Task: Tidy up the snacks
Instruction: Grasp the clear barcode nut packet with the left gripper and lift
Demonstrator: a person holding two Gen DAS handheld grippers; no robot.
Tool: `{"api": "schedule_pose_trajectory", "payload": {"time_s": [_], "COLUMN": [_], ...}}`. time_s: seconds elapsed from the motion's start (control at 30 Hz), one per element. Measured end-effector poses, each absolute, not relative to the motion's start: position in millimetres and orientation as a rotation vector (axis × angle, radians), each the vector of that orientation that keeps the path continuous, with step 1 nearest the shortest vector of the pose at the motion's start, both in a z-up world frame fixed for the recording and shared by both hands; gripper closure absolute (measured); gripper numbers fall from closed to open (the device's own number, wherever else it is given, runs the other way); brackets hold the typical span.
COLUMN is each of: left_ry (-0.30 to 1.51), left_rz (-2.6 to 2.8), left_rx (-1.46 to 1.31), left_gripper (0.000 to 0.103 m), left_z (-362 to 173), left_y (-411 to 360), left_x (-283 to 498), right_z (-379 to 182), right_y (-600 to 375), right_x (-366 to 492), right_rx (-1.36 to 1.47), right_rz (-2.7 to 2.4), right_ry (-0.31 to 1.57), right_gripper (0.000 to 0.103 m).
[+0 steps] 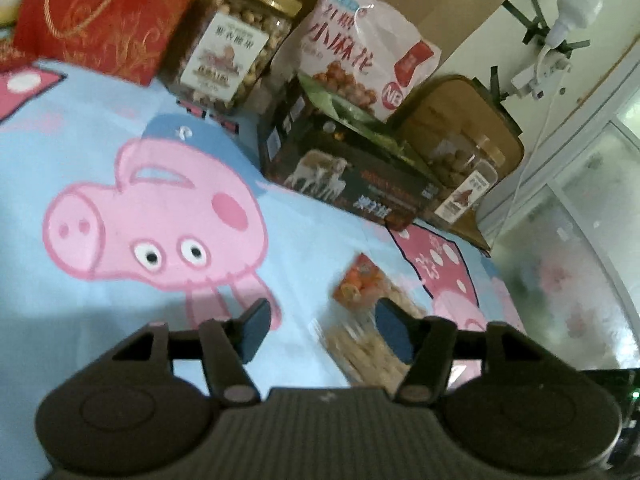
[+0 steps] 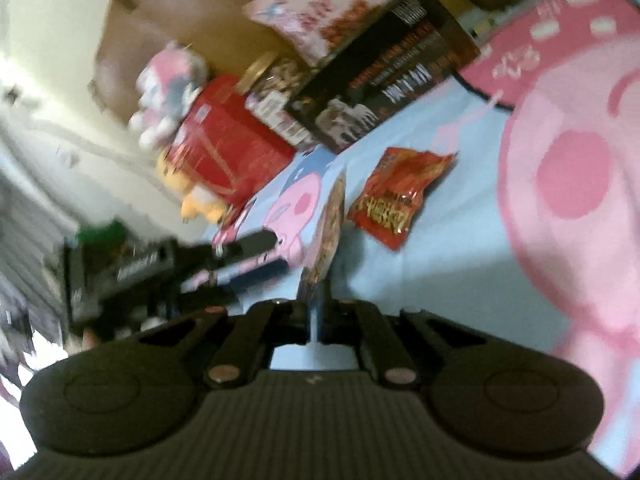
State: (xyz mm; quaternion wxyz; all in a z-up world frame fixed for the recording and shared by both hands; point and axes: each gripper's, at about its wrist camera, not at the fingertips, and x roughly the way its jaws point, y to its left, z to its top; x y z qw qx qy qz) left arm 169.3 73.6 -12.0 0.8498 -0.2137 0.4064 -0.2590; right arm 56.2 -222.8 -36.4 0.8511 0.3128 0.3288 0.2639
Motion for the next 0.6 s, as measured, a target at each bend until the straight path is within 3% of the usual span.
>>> {"api": "schedule_pose_trajectory", "payload": {"time_s": [0.1, 0.13, 0.17, 0.2, 0.43, 0.53, 0.6], "left_ry": [0.864, 0.866, 0.871, 0.874, 0.95, 0.956, 0.967], "left_rz": [-0.578, -0.591, -0.611, -0.627, -0.76, -0.811, -0.812], "left_rx": [-0.433, -0.426, -0.415, -0.406, -0.356, -0.351, -0.326], "left_gripper": [0.042, 0.042, 0.042, 0.041, 0.039, 0.046, 0.07], "left_z": [-9.4, -9.2, -9.3, -9.9, -24.1, -27.5, -28.5], "left_y": [62.8, 57.5, 50.7, 45.8, 14.5, 3.3, -1.3], "left_x": [173.5, 173.6, 173.5, 171.9, 159.2, 148.6, 145.0], "right_z": [-26.1, -24.7, -25.0, -26.6, -47.1, -57.0, -54.7], "right_y": [-250.3, -259.5, -268.2, -275.0, -260.9, -256.5, -249.4], "right_x": [43.2, 41.3, 39.9, 38.6, 38.5, 42.1, 41.7], "right_rx": [0.594, 0.6, 0.616, 0.642, 0.622, 0.666, 0.648], "right_rz": [0.442, 0.364, 0.301, 0.275, 0.342, 0.386, 0.399], "right_ry": [0.621, 0.592, 0.568, 0.554, 0.623, 0.627, 0.621], "right_gripper": [0.089, 0.083, 0.069, 0.063, 0.058, 0.059, 0.062]}}
